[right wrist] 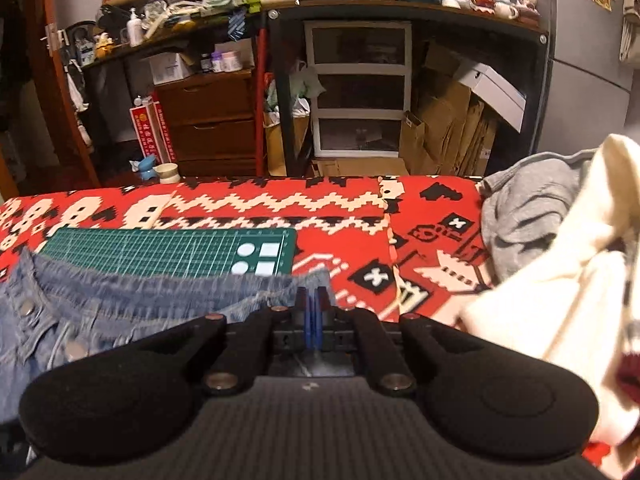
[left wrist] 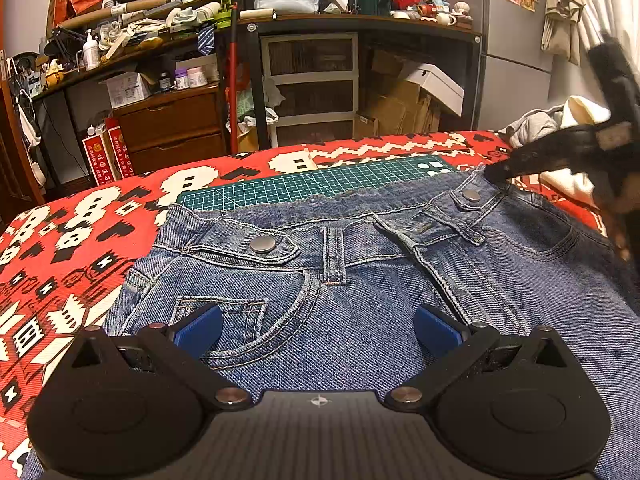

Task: Fold clothes

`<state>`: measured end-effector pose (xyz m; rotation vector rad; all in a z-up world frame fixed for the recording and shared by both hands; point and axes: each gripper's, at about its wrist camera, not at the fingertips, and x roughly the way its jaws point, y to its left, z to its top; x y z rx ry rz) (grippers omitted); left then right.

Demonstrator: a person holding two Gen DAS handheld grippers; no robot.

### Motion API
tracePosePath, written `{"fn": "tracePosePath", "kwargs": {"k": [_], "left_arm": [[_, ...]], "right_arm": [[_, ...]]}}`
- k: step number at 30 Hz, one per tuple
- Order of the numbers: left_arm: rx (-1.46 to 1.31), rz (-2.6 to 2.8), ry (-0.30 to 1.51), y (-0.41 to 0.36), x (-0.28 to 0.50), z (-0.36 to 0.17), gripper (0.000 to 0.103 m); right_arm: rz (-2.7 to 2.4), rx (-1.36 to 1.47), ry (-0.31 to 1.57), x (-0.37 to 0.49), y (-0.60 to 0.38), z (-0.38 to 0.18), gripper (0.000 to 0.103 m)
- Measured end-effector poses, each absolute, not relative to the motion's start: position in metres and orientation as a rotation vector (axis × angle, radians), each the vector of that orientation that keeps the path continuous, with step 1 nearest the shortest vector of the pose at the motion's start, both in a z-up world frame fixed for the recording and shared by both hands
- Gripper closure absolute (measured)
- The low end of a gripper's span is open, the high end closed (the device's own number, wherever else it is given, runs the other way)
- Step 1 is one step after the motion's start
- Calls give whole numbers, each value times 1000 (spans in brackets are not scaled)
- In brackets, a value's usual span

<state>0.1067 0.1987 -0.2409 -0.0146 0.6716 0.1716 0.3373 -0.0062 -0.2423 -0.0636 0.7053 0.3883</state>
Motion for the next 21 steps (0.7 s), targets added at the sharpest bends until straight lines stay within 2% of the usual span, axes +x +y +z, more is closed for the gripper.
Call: {"fn": "tracePosePath", "kwargs": {"k": [8, 10, 12, 16, 17, 21], "left_arm": [[-15, 172, 672, 199, 107, -241, 0], [-15, 171, 671, 199, 107, -241, 0], [-13, 172, 671, 198, 106, -241, 0], [-13, 172, 672, 198, 106, -241, 0], [-12, 172, 672, 198, 107, -241, 0], [-11, 173, 673, 198, 107, -241, 0]], "right_arm": [[355, -37, 692, 348, -2, -230, 99], [390, -40, 664, 329, -5, -222, 91], [425, -57, 657, 307, -8, -218, 74], [452, -90, 684, 273, -11, -228, 62], [445, -101, 683, 267, -12, -232, 56], [403, -130, 664, 256, -8, -251, 22]]}}
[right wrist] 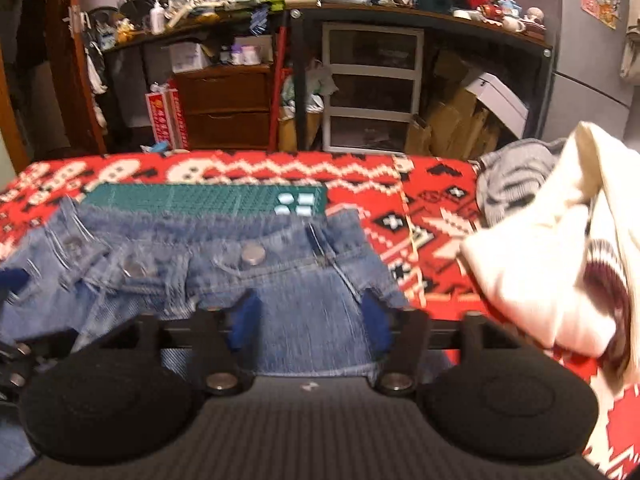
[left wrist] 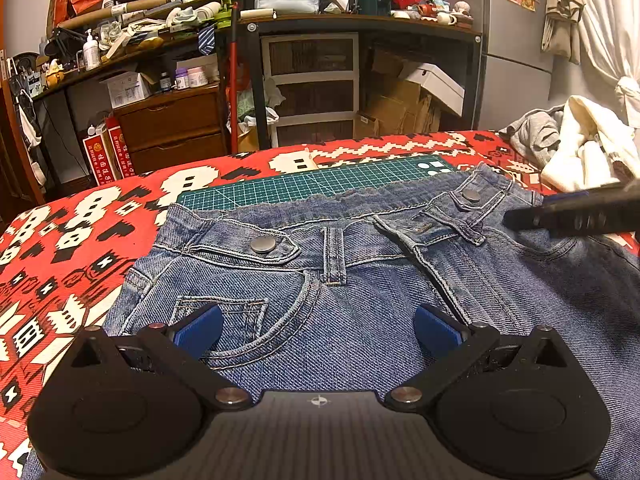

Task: Fold clothes

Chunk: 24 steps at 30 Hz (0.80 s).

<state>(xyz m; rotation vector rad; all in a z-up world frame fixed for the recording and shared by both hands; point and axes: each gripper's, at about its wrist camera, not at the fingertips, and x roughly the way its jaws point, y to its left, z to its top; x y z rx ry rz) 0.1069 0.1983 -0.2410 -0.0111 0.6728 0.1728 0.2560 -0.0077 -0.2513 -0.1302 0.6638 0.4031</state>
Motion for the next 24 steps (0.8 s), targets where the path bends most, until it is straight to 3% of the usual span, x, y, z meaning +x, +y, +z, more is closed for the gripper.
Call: {"fn": "tracePosePath", "kwargs": {"k": [4, 5, 17, 21, 24], "left_arm": [[-10, 174, 674, 198, 107, -241, 0], [-10, 174, 674, 198, 107, -241, 0], [-1, 158, 704, 200, 110, -237, 0], [-38, 153, 676, 207, 107, -221, 13], [-32, 184, 617, 216, 102, -204, 14]], "right_arm": [[403, -127, 664, 254, -8, -259, 9], [403, -124, 675, 255, -9, -260, 0], [402, -122, 682, 257, -8, -259, 0], [403, -121, 682, 258, -8, -259, 0], [404, -118, 682, 259, -9, -259, 0]]}}
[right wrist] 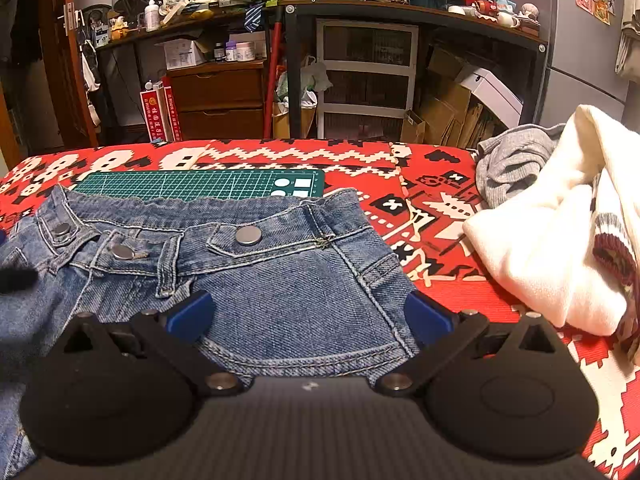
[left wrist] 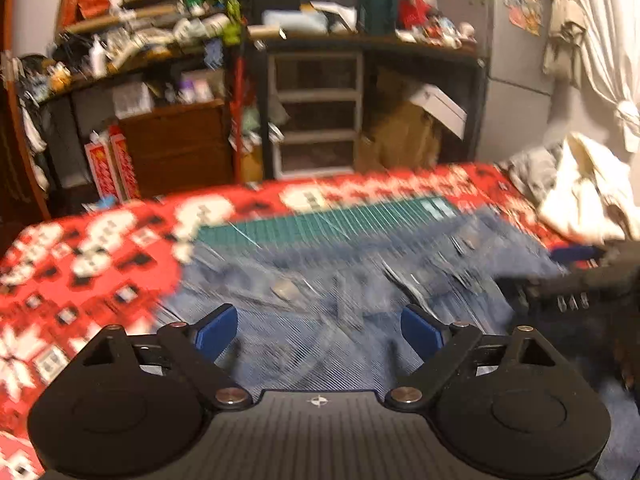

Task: Fold clothes

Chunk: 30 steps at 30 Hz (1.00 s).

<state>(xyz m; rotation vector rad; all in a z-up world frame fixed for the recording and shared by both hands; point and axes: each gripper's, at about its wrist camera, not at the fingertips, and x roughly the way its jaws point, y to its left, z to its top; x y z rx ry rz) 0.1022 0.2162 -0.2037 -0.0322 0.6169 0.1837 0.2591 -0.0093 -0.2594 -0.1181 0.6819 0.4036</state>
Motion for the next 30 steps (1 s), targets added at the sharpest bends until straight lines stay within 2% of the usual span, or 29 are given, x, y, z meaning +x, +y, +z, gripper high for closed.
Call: {"fn": "tracePosePath", "kwargs": {"k": [2, 5, 6, 7, 9, 16, 25, 30], "left_arm": [[-37, 189, 622, 229, 105, -197, 20], [-76, 200, 666, 254, 114, -196, 52], [-91, 216, 686, 263, 118, -198, 72], [-106, 231, 704, 272, 123, -201, 84], [-147, 261, 715, 291, 131, -205, 95], [-232, 252, 720, 321, 164, -214, 102], [-196, 244, 738, 328, 192, -216, 101], [-196, 234, 709, 325, 189, -201, 101]], "right_arm": [[404, -119, 682, 259, -9, -259, 0], [403, -121, 681, 259, -8, -260, 0], [403, -121, 681, 259, -8, -260, 0], [403, -120, 681, 259, -8, -260, 0], [403, -120, 680, 258, -8, -260, 0], [404, -120, 679, 258, -8, -260, 1], [403, -120, 679, 258, -8, -260, 1], [403, -120, 679, 258, -8, -260, 1]]}}
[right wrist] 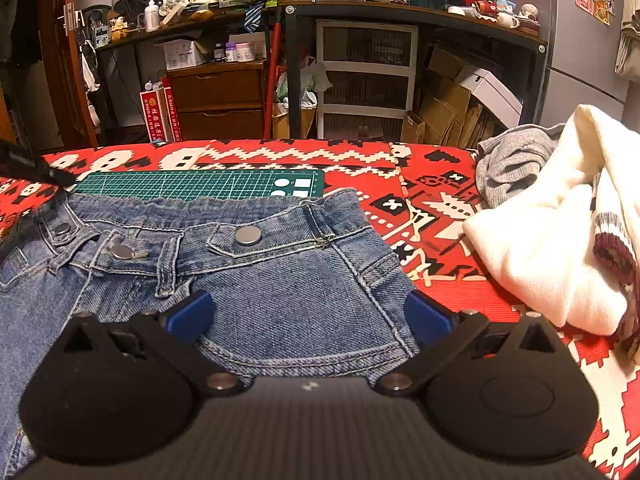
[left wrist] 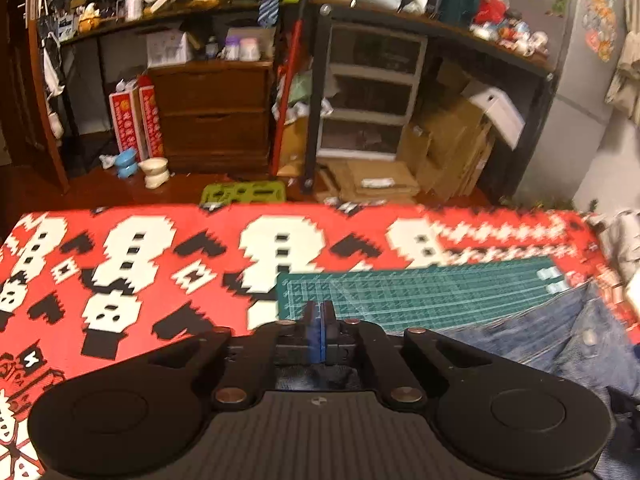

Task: Fold clothes

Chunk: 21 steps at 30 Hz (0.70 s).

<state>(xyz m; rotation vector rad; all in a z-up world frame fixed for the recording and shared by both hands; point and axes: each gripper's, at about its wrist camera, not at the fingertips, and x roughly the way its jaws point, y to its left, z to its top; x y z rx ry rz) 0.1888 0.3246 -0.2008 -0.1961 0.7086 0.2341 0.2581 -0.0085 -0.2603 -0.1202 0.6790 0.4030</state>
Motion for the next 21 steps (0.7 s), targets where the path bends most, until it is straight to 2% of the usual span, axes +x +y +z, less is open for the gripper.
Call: {"fn": "tracePosePath", "kwargs": {"k": [4, 9, 21], "left_arm": [[-203, 216, 713, 323, 169, -194, 101], [-182, 234, 776, 331, 147, -211, 100], [-268, 265, 735, 355, 146, -212, 101]], "right_arm": [[403, -121, 679, 258, -8, -260, 0], [403, -121, 678, 257, -8, -260, 1], [403, -122, 679, 258, -8, -260, 1]]}}
